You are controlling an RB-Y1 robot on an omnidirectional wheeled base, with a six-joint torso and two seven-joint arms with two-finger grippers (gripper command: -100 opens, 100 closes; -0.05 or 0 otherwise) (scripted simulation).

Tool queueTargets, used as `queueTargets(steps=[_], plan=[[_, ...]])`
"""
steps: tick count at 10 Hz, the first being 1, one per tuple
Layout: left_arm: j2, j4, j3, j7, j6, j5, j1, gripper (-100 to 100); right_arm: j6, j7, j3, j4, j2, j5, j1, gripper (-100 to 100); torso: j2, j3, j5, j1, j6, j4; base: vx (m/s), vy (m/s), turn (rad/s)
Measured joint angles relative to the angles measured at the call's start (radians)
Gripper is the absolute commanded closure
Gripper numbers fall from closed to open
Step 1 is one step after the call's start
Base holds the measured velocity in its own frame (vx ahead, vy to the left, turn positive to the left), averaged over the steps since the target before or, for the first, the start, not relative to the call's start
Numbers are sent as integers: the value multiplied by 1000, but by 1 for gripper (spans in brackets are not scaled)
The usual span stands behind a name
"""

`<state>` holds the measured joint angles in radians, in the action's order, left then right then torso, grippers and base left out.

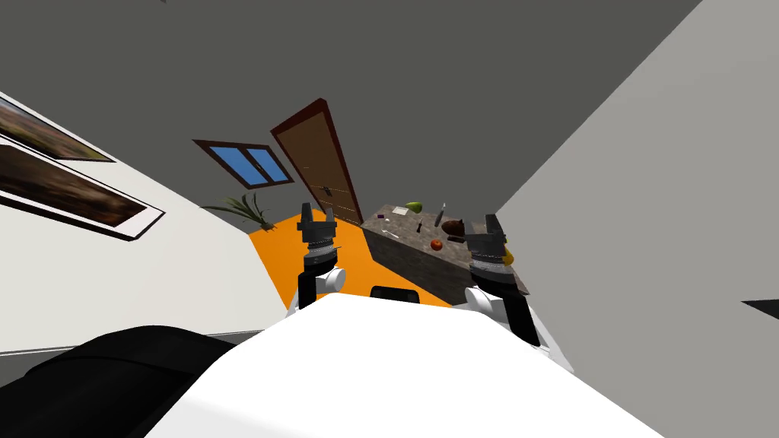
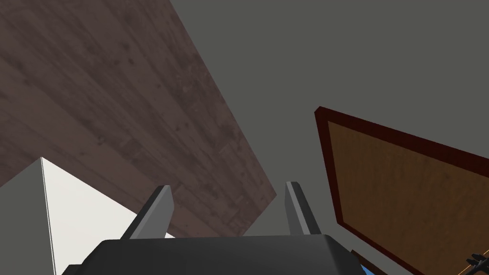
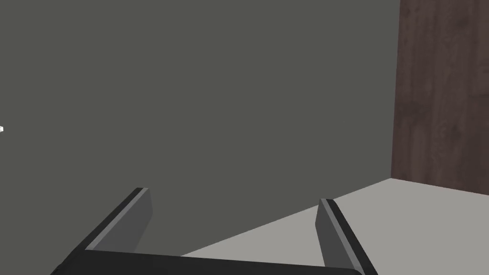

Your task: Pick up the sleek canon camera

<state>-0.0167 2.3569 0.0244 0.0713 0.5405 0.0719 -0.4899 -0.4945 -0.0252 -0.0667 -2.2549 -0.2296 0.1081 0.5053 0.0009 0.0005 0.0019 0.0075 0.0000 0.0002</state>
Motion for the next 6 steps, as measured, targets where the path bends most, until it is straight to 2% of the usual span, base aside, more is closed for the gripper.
queueTargets(steps=[1, 3, 6], plan=[[0, 0, 0, 0, 0, 0, 0, 0, -12, -2, -2, 18, -29, -4, 4, -100, -1, -1, 0, 1, 0, 0, 0, 191, 172], [0, 0, 0, 0, 0, 0, 0, 0, -37, -5, -7, 58, -85, -14, 8, -100, -1, -1, 1, 2, 0, 0, 20, 128, 74], [0, 0, 0, 0, 0, 0, 0, 0, -71, -10, -9, 110, -164, -31, 22, -100, -2, -1, 0, -1, 0, 0, 18, 91, 91]])
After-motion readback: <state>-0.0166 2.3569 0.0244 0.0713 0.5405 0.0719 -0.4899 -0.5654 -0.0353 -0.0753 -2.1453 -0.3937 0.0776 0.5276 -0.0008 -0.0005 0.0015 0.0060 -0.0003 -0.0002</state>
